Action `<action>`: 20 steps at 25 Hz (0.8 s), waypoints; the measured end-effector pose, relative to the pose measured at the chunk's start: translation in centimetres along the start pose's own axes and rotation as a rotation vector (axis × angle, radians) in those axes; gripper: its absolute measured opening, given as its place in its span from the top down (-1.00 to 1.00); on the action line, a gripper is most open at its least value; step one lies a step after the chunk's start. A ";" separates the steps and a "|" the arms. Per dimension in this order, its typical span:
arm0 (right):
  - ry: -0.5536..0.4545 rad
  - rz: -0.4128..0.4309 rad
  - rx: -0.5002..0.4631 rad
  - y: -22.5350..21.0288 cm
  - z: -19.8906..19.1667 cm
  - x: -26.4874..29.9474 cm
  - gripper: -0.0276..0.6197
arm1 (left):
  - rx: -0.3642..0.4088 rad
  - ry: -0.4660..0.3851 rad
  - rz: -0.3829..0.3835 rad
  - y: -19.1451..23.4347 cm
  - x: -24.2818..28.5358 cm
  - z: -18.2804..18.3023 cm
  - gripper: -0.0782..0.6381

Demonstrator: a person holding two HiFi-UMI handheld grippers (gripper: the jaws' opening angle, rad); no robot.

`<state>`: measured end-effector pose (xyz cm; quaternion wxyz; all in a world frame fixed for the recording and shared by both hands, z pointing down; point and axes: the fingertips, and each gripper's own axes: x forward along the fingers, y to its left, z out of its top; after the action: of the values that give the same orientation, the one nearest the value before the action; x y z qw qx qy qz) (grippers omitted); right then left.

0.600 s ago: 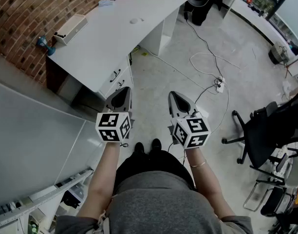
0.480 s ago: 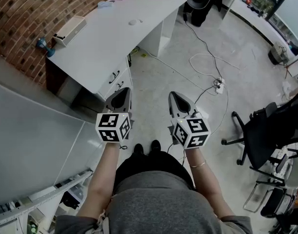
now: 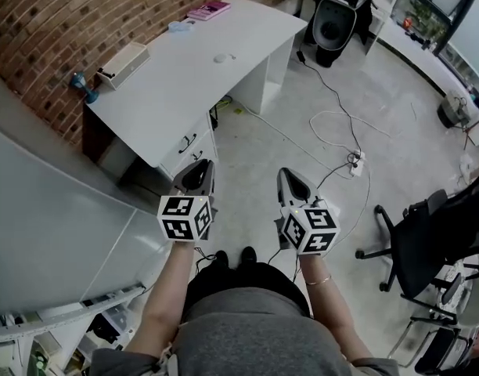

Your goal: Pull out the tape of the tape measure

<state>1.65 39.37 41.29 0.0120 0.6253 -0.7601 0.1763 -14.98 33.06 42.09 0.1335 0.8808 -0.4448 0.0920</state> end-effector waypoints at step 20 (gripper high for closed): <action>0.045 0.060 0.043 -2.9 0.3 2.9 0.58 | -0.039 0.011 0.055 0.0 2.9 0.8 0.39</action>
<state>3.80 36.06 42.41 0.0105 0.5983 -0.7740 0.2070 -13.20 30.62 42.12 0.1507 0.8650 -0.4698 0.0919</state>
